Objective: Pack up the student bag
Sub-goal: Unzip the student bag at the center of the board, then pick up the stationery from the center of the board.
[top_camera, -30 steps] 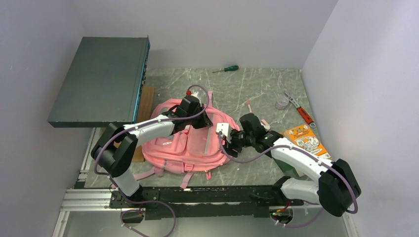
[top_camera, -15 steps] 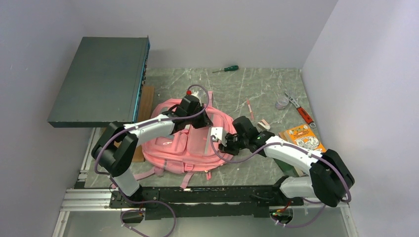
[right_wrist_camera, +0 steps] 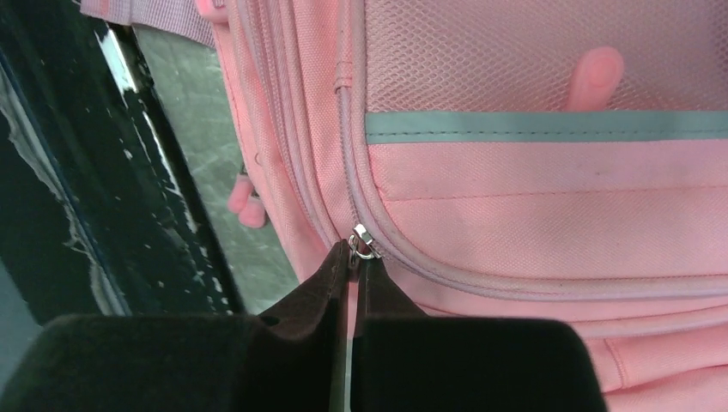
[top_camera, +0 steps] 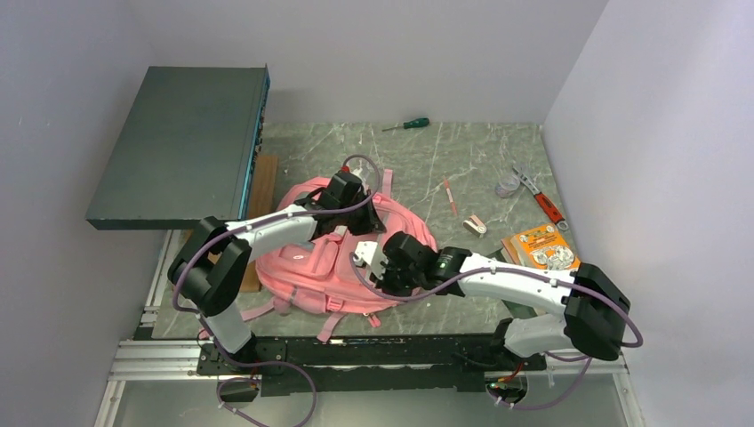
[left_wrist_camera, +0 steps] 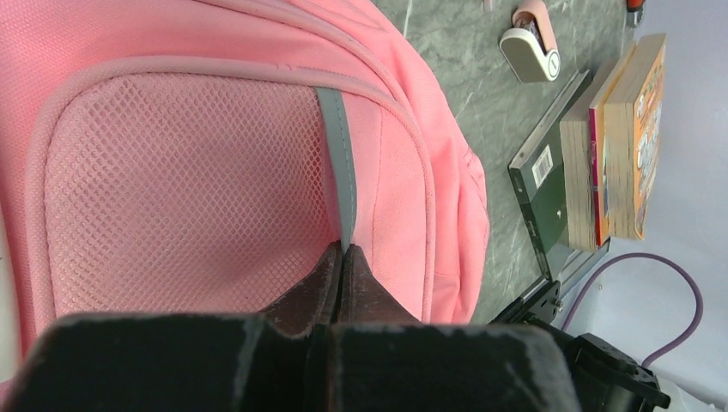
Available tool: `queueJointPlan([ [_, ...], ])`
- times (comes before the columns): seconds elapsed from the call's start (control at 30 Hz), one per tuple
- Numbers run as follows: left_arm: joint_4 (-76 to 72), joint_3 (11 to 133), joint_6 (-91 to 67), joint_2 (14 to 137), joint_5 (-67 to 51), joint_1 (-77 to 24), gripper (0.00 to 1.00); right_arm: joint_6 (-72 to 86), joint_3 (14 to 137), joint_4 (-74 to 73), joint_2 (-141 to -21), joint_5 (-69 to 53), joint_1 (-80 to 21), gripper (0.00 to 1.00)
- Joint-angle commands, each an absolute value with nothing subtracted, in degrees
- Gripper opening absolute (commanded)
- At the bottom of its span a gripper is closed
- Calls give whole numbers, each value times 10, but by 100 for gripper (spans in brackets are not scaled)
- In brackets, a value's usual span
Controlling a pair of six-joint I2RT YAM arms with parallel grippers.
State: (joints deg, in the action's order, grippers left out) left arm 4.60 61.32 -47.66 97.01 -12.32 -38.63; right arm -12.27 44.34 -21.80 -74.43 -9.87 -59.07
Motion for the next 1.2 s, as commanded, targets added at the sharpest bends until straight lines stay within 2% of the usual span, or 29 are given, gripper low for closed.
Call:
queueJointPlan([
  [0.0, -21, 651, -475, 966, -108, -379, 0, 51, 485, -220, -769, -106, -625, 0],
  [0.13, -35, 642, -485, 967, -111, -380, 0, 147, 526, -154, -843, -37, -656, 0],
  [0.23, 16, 650, -464, 955, -68, -377, 0, 261, 531, -104, -859, 59, -671, 0],
  [0.3, -2, 630, -456, 938, -58, -372, 0, 322, 541, -104, -871, 101, -673, 0],
  [0.37, -6, 624, -451, 929, -50, -370, 0, 332, 553, -111, -884, 115, -674, 5],
  [0.43, -1, 628, -445, 930, -56, -368, 0, 317, 546, -106, -866, 131, -679, 15],
  [0.47, -1, 629, -443, 933, -66, -369, 0, 317, 533, -108, -844, 141, -679, 24],
  [0.53, -2, 628, -439, 939, -87, -368, 0, 311, 505, -118, -775, 167, -668, 49],
  [0.6, -1, 628, -436, 946, -98, -368, 3, 274, 482, -139, -699, 162, -648, 60],
  [0.7, 21, 627, -432, 948, -108, -371, 41, 223, 471, -206, -626, 195, -605, 66],
  [0.73, 15, 622, -429, 945, -115, -372, 49, 223, 469, -226, -602, 227, -583, 74],
  [0.8, 10, 613, -417, 934, -124, -377, 59, 223, 452, -228, -548, 260, -513, 93],
  [0.83, 17, 614, -411, 928, -123, -381, 63, 216, 444, -212, -529, 255, -463, 98],
  [0.93, 44, 621, -394, 909, -122, -389, 72, 191, 452, -154, -552, 146, -285, 99],
  [1.03, 100, 633, -381, 882, -116, -394, 96, 197, 536, -164, -715, 94, -176, 99],
  [1.07, 120, 639, -376, 872, -113, -397, 99, 193, 576, -179, -777, 80, -151, 97],
  [1.13, 159, 644, -361, 850, -101, -409, 100, 159, 679, -233, -906, 36, -117, 84],
  [1.17, 177, 644, -352, 836, -95, -416, 100, 125, 735, -264, -960, 13, -107, 80],
])
